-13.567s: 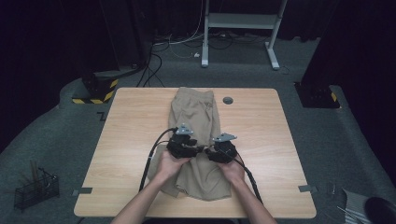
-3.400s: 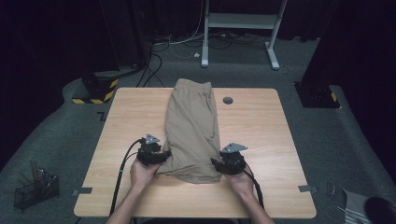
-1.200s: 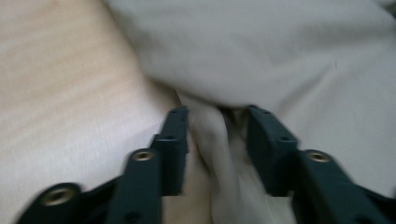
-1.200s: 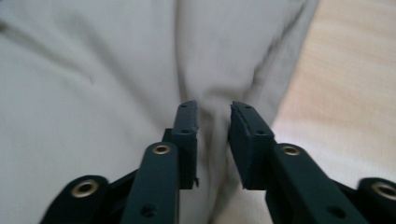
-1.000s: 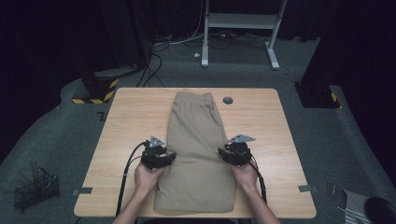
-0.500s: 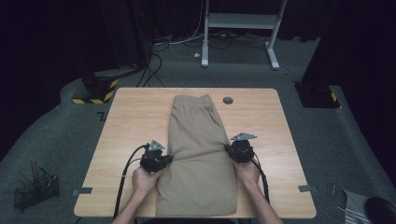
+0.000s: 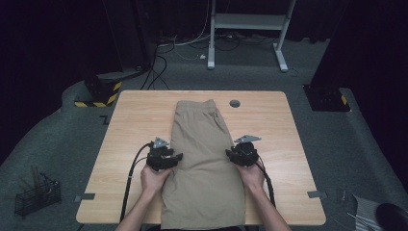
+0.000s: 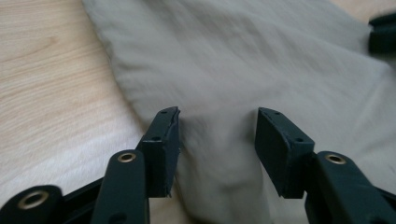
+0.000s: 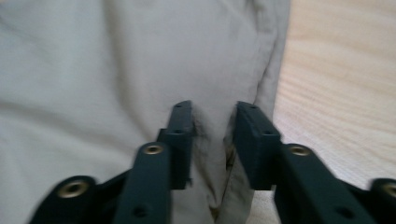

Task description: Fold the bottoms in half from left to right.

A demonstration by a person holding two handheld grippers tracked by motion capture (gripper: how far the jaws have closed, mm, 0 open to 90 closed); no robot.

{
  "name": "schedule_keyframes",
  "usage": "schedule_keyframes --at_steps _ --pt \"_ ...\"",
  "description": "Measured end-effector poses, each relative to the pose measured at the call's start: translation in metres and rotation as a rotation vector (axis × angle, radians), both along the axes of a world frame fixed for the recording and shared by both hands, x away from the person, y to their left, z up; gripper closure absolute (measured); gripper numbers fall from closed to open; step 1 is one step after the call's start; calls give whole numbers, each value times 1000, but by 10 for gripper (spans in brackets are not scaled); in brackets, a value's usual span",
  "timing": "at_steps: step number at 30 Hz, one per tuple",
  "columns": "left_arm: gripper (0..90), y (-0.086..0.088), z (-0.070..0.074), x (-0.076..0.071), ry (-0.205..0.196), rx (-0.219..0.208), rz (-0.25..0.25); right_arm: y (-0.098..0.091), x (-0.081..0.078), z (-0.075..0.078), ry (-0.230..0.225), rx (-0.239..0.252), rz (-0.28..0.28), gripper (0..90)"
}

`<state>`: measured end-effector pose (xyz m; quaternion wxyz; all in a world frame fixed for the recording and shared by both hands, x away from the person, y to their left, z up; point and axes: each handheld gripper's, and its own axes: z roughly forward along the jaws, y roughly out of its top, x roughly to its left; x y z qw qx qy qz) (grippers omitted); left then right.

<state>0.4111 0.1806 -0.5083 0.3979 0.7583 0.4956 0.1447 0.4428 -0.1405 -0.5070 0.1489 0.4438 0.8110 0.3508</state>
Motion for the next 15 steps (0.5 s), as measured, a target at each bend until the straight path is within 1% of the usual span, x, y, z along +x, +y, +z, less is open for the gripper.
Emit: schedule_keyframes --at_steps 1,3,4,5,6,8,10,12,13,14,15 --pt "562 0 -2 1 5 5 -1 0 2 -3 0 -10 2 781" --pt "632 -1 -6 2 24 26 -15 -1 4 -4 1 -8 6 860" --pt "674 -2 -7 2 33 36 -23 -2 3 -4 -2 -12 10 881" --pt "717 -2 -8 2 37 48 -33 -2 3 -4 -2 -14 10 887" --pt "756 -2 -8 1 38 50 -38 -2 3 -3 -1 -16 12 889" --pt "821 -4 -8 -1 38 73 -57 -3 0 -3 1 -15 15 891" --pt "843 -4 -7 -6 43 87 -80 -4 -6 -3 2 -15 27 891" --pt "849 -1 -6 -13 40 98 -108 -6 -17 -2 -5 -26 54 891" --pt "849 0 -6 -17 45 91 -113 -7 -23 -2 -2 -24 67 891" --pt "848 1 -6 -21 45 95 -117 -8 -28 -2 1 -19 82 890" --pt "843 1 -5 -24 43 101 -122 -8 -33 -2 4 -25 95 888"
